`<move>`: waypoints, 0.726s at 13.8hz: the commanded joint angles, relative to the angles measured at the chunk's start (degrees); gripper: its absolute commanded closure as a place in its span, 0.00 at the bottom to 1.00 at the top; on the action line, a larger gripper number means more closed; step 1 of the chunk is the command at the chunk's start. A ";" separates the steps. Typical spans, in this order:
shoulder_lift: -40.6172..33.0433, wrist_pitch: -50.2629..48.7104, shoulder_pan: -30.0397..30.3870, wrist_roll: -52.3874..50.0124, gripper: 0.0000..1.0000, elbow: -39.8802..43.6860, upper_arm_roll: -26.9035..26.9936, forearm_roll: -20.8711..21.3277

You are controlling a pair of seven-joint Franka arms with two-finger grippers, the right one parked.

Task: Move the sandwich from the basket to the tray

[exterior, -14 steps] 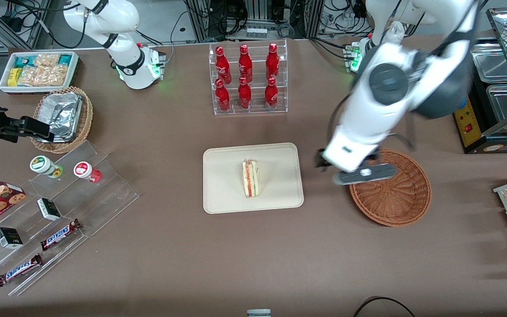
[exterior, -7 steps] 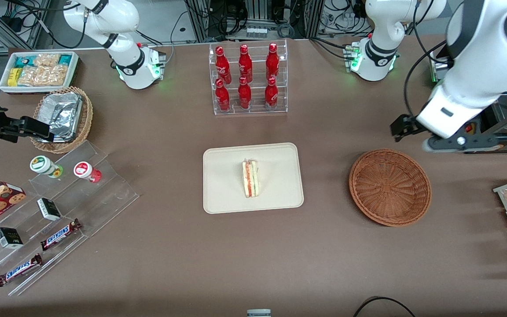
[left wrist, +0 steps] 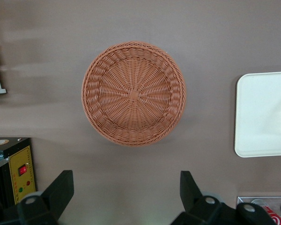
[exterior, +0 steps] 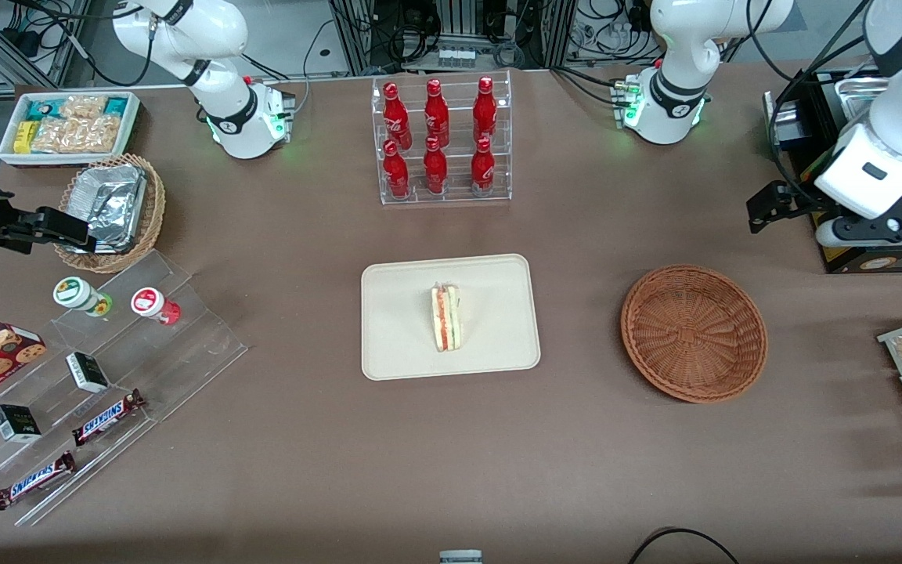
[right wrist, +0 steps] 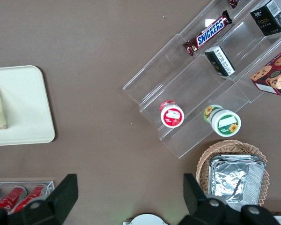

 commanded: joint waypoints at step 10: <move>6.85 -9.23 -0.60 0.80 0.00 12.98 1.82 0.23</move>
